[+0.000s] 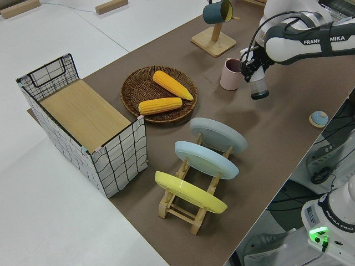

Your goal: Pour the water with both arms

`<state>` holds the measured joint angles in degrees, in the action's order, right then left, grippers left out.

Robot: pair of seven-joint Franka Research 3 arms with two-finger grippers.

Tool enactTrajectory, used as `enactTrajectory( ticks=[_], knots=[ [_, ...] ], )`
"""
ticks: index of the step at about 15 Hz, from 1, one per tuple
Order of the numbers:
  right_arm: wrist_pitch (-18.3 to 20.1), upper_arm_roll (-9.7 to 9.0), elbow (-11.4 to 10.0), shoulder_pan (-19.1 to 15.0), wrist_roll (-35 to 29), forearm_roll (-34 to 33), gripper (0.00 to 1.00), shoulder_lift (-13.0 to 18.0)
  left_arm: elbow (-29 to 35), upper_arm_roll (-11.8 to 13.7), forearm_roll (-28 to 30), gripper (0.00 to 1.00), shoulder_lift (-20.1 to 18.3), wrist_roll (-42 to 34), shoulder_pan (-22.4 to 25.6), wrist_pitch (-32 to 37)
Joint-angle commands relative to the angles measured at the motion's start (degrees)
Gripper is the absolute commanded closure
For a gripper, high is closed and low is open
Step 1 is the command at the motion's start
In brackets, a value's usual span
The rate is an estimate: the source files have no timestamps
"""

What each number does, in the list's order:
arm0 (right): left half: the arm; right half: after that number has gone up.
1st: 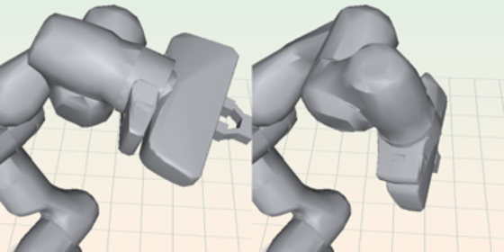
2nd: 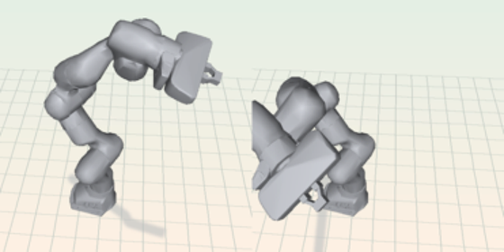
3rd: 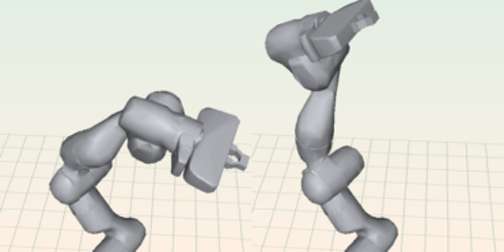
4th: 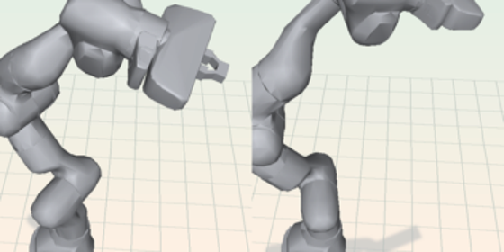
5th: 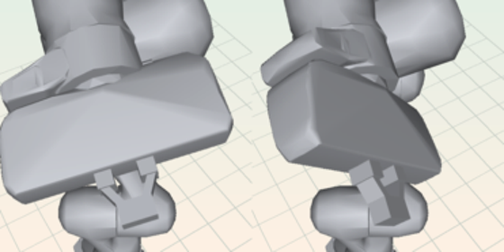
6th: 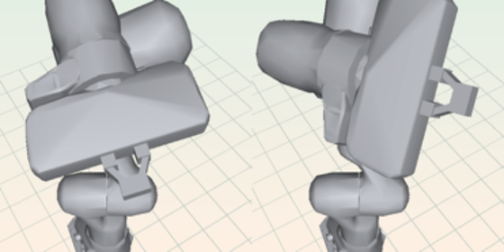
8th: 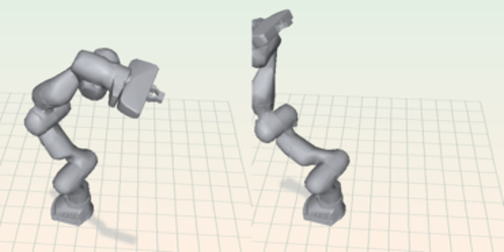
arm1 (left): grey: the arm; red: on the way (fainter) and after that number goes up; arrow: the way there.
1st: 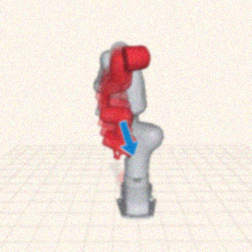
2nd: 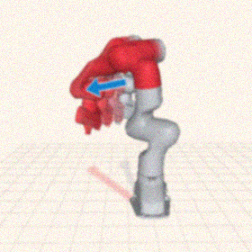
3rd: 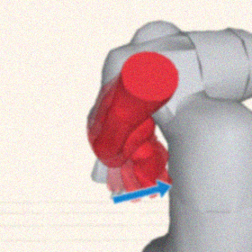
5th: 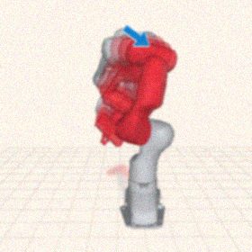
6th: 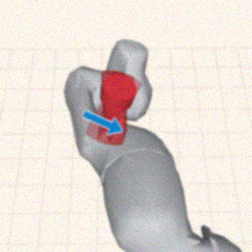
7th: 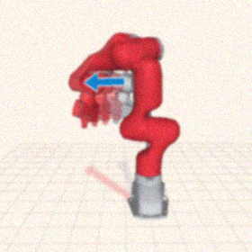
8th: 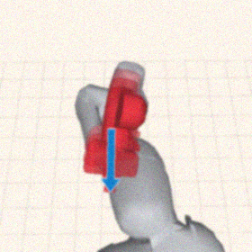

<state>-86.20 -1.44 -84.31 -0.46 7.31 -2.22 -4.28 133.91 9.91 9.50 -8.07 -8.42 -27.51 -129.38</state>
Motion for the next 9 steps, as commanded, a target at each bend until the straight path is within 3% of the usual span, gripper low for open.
enactTrajectory(
  ticks=[1,5,9],
  knots=[
    [1.55,-0.76,-2.44,-0.86,0.77,0.73,0.013,2.79,-2.77,0.55,0.26,1.0,0.87,-0.46,-0.53,1.92],
    [1.91,-1.28,0.55,-0.5,0.33,0.2,0.013,1.73,-8.04,1.43,-0.01,1.0,2.62,-0.64,0.0,11.94],
    [2.0,-1.46,1.35,-0.41,0.33,0.64,0.013,1.82,-9.81,1.43,-0.01,1.0,5.0,-0.37,0.09,13.89]
  ],
)
